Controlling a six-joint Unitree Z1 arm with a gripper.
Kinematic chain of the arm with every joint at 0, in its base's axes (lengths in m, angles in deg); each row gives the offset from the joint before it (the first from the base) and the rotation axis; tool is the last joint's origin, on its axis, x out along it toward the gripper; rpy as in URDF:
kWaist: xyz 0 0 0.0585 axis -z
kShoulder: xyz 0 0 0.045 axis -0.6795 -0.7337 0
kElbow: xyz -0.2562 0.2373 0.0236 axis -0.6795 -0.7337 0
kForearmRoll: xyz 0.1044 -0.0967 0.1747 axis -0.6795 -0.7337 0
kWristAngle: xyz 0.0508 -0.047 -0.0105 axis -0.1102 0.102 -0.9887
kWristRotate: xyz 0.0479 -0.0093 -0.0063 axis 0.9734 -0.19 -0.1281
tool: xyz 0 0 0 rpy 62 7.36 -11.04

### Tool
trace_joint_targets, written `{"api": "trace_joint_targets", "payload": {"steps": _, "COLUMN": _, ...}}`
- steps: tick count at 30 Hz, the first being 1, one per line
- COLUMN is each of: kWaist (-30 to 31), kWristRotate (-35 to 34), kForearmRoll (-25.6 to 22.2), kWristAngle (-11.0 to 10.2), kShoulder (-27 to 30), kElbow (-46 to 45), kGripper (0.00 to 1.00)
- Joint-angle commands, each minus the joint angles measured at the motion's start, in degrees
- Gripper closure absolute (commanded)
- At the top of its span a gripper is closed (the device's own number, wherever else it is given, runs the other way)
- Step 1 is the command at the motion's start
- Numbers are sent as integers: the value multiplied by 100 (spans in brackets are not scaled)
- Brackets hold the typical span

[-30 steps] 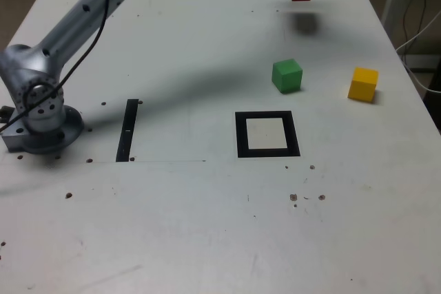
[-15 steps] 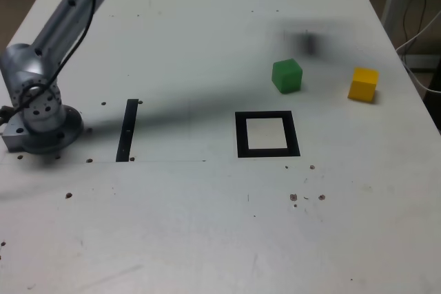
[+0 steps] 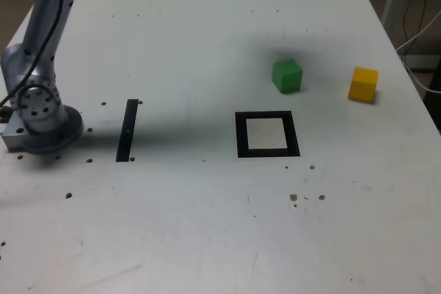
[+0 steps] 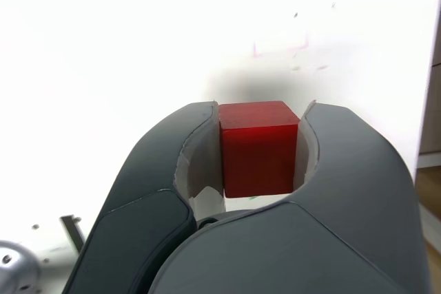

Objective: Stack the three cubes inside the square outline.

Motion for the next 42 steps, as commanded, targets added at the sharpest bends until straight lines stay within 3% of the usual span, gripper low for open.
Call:
{"api": "trace_joint_targets", "payload": {"steps": 1, "kWaist": 105, "kWristRotate": -70, "kForearmRoll": -22, "kWristAngle": -66, "kShoulder": 271, "kElbow": -242, "kGripper": 74}}
{"api": "trace_joint_targets", "payload": {"steps": 13, "kWaist": 761, "kWristRotate": -852, "kForearmRoll": 322, "kWristAngle": -30, "kShoulder": 1224, "kElbow": -1857, "kGripper": 74}}
{"api": "trace_joint_targets", "payload": {"steps": 25, "kWaist": 1493, "kWristRotate": -1558, "kForearmRoll": 691, "kWristAngle": 179, "kShoulder": 1567, "kElbow": -2941, "kGripper": 74}}
{"api": "trace_joint_targets", "payload": {"steps": 42, "kWaist": 2295, "kWristRotate": -2250, "kForearmRoll": 1519, "kWristAngle": 789, "kShoulder": 1548, "kElbow": -4037, "kGripper": 74}}
